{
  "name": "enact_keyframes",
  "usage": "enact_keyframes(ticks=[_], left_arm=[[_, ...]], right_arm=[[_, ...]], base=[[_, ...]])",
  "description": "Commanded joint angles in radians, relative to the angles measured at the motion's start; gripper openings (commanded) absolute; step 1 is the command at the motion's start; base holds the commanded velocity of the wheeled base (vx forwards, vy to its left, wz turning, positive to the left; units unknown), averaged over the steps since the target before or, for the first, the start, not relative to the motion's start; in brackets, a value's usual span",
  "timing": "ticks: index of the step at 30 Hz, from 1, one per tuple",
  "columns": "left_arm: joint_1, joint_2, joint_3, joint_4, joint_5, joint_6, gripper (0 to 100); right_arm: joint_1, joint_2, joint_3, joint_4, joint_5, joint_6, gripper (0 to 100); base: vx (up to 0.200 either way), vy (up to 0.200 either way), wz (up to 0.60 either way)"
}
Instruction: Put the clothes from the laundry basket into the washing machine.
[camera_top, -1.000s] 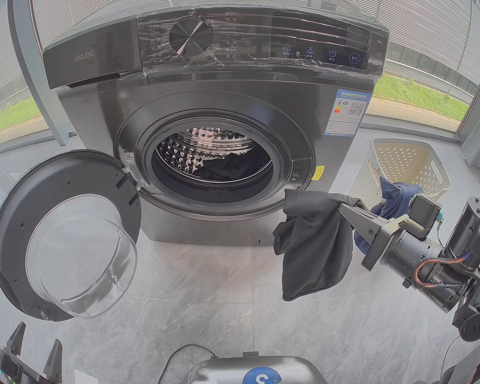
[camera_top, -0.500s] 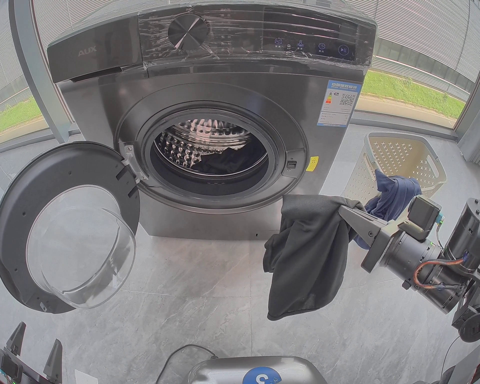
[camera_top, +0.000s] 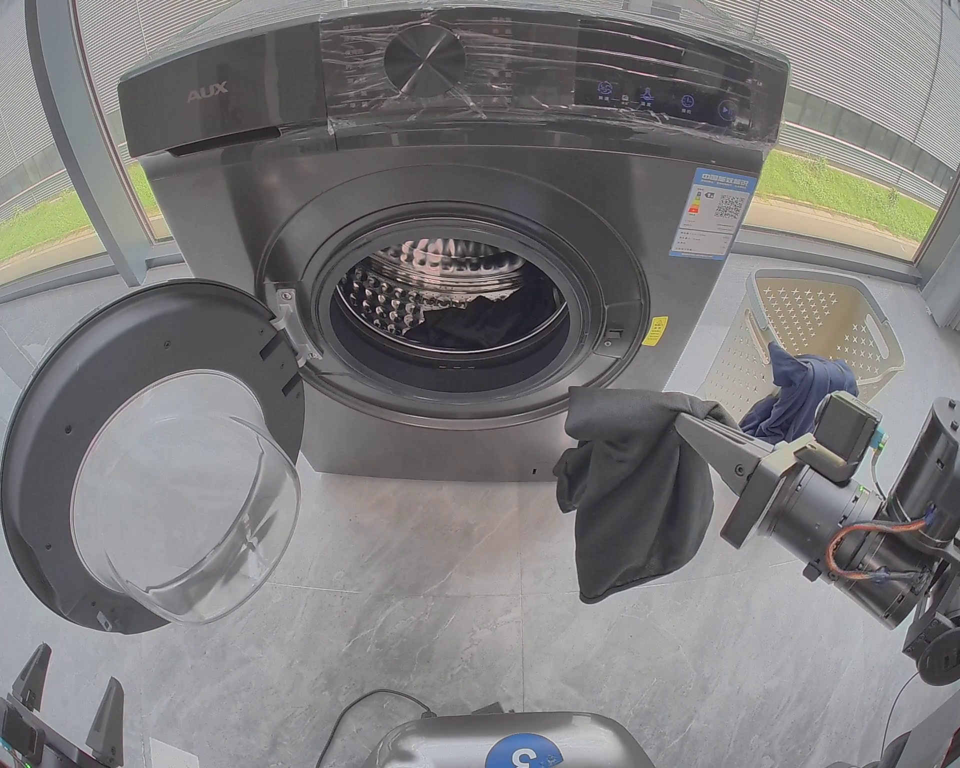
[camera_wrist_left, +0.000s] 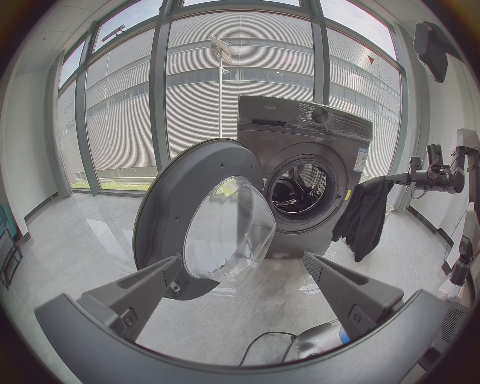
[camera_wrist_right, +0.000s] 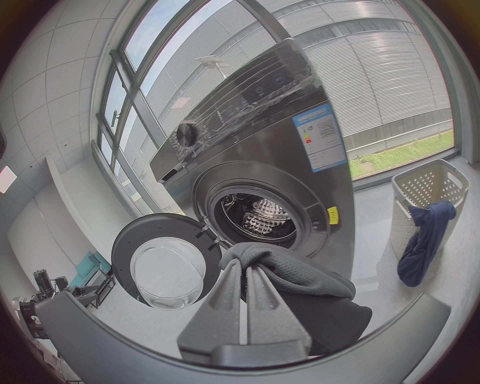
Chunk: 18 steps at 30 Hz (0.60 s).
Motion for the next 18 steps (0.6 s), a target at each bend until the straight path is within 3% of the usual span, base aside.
enact_keyframes(ticks=[1, 4, 10, 18], left_arm=[[0.001, -0.016, 0.016, 0.0, 0.0, 0.0, 100], [0.001, -0.016, 0.016, 0.0, 0.0, 0.0, 100], [0.001, -0.016, 0.016, 0.0, 0.0, 0.0, 100], [0.001, -0.016, 0.016, -0.002, 0.0, 0.001, 100]], right_arm=[[0.001, 0.004, 0.0, 0.0, -0.001, 0.001, 0], [0.003, 0.005, 0.0, 0.0, -0.001, 0.0, 0], [0.001, 0.011, 0.0, -0.002, -0.001, 0.001, 0], [0.006, 0.011, 0.0, 0.0, 0.001, 0.0, 0]], base=[[-0.2, 0.0, 0.0], [-0.2, 0.0, 0.0], [0.0, 0.0, 0.0], [0.0, 0.2, 0.0]])
